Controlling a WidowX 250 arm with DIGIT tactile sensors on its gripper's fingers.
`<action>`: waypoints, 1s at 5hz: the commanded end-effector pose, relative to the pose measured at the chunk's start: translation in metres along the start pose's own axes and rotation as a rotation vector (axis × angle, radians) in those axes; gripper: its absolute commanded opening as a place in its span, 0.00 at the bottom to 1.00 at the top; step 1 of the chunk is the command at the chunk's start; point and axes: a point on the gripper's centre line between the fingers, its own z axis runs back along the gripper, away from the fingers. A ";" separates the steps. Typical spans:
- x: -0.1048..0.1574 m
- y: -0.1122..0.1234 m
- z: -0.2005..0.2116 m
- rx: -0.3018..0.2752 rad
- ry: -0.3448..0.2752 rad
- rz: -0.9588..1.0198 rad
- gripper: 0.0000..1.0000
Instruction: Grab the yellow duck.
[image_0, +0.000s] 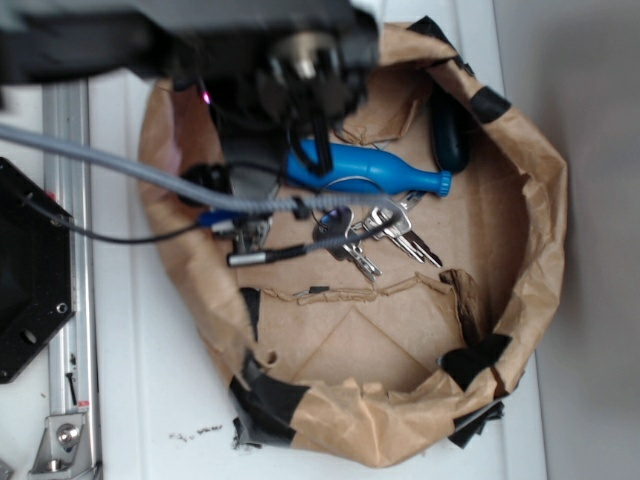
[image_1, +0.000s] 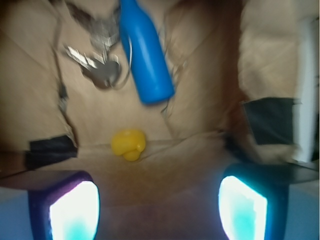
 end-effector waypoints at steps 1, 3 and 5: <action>0.000 -0.010 -0.050 0.095 -0.127 -0.129 1.00; 0.009 -0.011 -0.035 0.076 -0.192 -0.160 1.00; 0.021 -0.001 0.015 0.033 -0.242 -0.138 1.00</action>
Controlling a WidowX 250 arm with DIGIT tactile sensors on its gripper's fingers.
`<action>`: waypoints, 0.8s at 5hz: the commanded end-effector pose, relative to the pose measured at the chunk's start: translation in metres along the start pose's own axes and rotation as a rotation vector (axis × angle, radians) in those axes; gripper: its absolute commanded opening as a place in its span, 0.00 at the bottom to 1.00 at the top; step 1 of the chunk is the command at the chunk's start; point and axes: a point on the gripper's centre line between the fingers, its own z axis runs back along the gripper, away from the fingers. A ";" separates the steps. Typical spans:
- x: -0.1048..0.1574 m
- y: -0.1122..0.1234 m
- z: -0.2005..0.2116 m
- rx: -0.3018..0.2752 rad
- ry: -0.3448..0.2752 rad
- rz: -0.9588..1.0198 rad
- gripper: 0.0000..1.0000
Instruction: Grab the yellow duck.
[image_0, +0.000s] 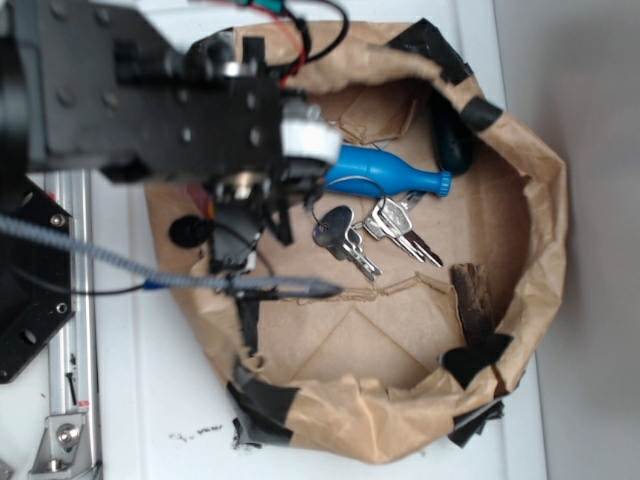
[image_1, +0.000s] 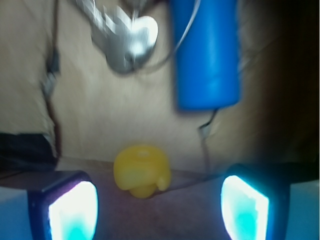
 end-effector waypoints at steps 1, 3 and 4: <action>0.015 0.015 0.010 0.008 -0.048 0.021 1.00; 0.032 -0.011 -0.023 -0.032 -0.021 -0.073 1.00; 0.021 -0.003 -0.030 -0.036 0.008 -0.088 1.00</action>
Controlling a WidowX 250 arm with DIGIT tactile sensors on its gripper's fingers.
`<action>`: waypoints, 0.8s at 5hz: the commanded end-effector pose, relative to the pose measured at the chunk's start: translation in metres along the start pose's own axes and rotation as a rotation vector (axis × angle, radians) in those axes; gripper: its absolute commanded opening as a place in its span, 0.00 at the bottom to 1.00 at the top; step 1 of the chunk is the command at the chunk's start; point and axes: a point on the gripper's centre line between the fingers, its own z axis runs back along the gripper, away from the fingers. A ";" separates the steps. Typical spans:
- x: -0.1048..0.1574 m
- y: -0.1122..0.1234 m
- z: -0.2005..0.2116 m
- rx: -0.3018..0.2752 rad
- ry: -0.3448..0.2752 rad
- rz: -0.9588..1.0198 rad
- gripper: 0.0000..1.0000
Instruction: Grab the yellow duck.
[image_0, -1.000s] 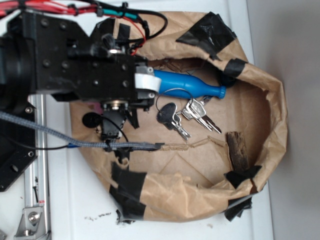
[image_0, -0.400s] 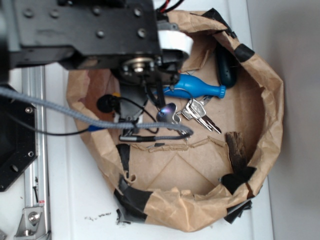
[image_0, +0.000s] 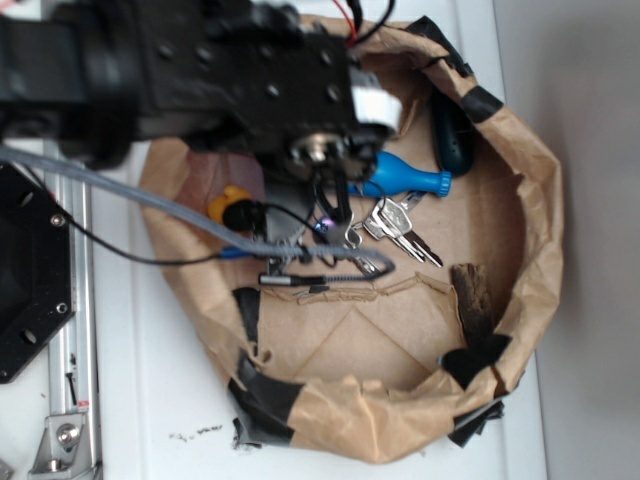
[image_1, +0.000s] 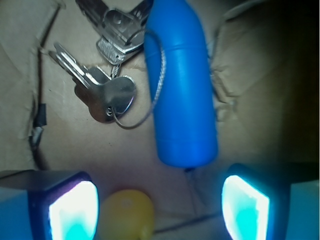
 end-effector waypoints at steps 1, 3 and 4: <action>-0.011 0.013 0.000 0.011 -0.011 -0.049 1.00; -0.028 0.022 0.011 0.070 -0.005 -0.059 1.00; -0.031 0.031 0.000 0.075 0.005 -0.041 1.00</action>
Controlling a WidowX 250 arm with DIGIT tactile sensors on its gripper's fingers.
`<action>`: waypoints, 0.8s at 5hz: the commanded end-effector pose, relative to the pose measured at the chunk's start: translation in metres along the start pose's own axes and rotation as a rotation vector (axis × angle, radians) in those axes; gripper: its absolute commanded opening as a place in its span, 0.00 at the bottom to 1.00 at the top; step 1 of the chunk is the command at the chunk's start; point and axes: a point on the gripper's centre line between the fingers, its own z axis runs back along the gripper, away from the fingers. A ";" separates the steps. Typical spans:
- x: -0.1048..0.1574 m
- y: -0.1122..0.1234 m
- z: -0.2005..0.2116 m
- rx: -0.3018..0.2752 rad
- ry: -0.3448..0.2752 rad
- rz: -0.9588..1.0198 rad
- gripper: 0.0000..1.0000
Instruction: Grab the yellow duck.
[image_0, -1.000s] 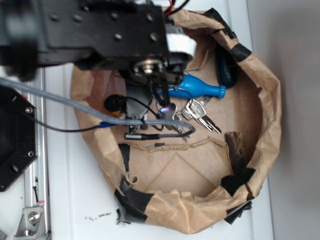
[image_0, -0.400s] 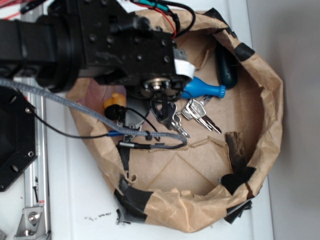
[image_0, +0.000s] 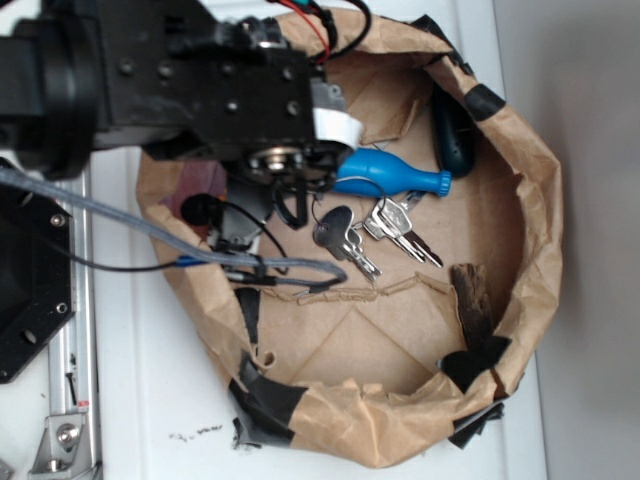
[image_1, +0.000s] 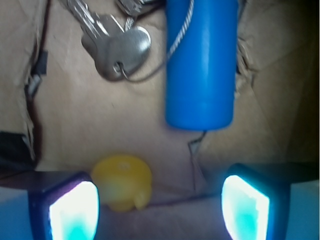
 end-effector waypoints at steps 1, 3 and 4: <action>0.000 0.007 -0.030 0.008 0.026 -0.032 1.00; 0.014 -0.018 -0.036 -0.020 0.041 -0.059 1.00; 0.019 -0.022 -0.041 -0.043 0.059 -0.047 1.00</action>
